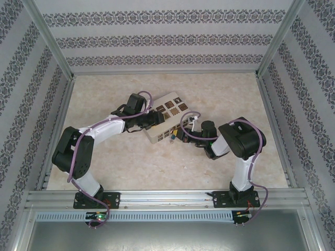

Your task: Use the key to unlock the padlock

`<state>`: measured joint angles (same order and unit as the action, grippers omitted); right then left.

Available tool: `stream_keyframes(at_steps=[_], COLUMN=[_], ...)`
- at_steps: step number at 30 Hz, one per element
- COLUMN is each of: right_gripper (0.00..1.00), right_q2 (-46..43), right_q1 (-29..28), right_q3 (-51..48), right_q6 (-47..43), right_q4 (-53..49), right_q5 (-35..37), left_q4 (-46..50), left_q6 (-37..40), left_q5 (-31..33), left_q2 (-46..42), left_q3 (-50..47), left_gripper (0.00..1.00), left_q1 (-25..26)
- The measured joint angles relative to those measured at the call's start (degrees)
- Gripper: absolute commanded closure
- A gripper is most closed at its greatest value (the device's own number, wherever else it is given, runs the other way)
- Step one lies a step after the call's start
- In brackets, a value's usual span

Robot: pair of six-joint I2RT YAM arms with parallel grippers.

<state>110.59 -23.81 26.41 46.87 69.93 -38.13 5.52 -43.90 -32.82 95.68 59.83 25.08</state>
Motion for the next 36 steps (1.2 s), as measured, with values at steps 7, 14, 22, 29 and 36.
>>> stream_keyframes(at_steps=[7,14,22,29,36], right_gripper=[1.00,1.00,1.00,1.00,1.00], right_q2=[-0.7,-0.7,-1.0,-1.0,-1.0], right_q1=[-0.7,-2.3,-4.6,-6.1,-6.7], right_q3=[-1.9,-3.5,-4.0,-4.0,-4.0], right_q6=[4.0,9.1,16.8,23.0,26.6], right_q4=[2.4,4.3,5.4,5.7,5.8], right_q5=[3.4,7.9,13.7,17.5,19.7], left_q4=[-3.1,-7.4,-10.7,-12.3,-12.4], left_q6=[-0.5,-2.7,-5.6,-7.5,-7.6], left_q5=[0.0,0.5,0.9,1.2,1.3], left_q2=[-1.0,-2.4,-3.8,-4.5,-4.7], left_q3=[-2.1,-5.2,-7.8,-9.2,-9.3], left_gripper=[0.55,0.55,0.55,0.55,0.55], left_q1=[0.1,1.6,2.8,3.4,3.5])
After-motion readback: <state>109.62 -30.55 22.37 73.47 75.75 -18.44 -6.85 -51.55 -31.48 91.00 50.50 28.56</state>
